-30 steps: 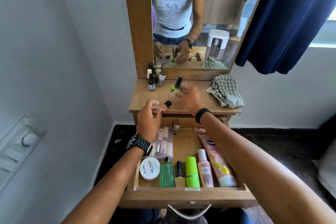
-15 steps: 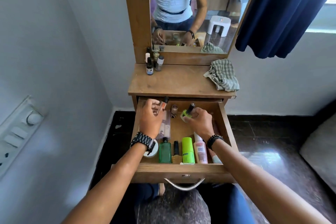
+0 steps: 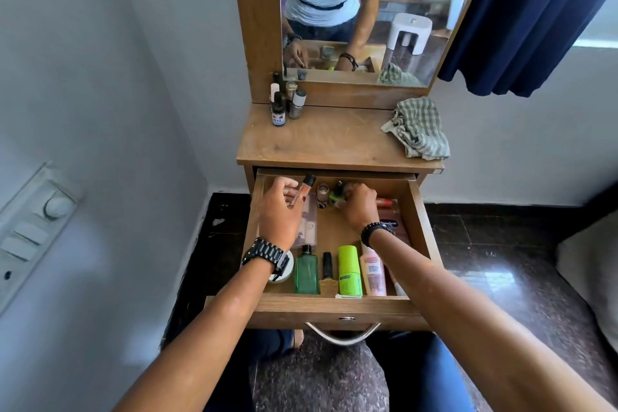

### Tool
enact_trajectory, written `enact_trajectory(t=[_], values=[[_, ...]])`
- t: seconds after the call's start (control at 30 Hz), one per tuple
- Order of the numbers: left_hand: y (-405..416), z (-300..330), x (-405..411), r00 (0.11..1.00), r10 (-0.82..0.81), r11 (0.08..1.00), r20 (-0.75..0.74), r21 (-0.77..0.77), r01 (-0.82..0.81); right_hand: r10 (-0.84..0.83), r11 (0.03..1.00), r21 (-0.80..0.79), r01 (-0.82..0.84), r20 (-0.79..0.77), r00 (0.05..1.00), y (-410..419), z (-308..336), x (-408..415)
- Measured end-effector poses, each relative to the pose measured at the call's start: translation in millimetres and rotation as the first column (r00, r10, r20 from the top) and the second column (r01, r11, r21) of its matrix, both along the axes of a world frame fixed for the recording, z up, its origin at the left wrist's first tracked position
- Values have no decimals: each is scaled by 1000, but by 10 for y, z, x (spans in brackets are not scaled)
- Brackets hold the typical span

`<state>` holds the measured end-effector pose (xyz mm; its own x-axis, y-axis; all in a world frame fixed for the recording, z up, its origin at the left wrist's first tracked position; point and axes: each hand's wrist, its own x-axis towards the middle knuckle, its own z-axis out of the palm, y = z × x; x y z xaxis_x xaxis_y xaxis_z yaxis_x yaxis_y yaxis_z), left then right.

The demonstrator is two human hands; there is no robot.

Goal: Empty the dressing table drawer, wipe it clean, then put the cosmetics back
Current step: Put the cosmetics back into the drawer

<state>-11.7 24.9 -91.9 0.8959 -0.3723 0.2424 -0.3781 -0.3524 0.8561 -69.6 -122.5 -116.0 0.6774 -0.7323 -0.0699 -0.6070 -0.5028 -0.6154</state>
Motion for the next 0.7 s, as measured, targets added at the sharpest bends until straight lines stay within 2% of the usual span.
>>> enact_trajectory(t=[0.2, 0.37, 0.5, 0.6, 0.7], values=[[-13, -67, 4, 1000, -28, 999, 3, 43, 28, -135, 991, 42, 131, 121, 983, 14, -59, -12], [-35, -102, -25, 998, -59, 994, 0, 92, 59, -118, 992, 53, 111, 157, 981, -29, -45, -16], [-89, -123, -64, 991, -128, 979, -37, 153, 132, -145, 981, 159, 107, 247, 958, -102, 51, -139], [-154, -133, -103, 975, -209, 955, -78, 200, 221, -68, 986, 167, 22, 275, 959, -143, 143, -341], [-272, -173, -135, 955, -266, 925, -127, 247, 290, 151, 960, 201, -193, 207, 967, -175, 191, -562]])
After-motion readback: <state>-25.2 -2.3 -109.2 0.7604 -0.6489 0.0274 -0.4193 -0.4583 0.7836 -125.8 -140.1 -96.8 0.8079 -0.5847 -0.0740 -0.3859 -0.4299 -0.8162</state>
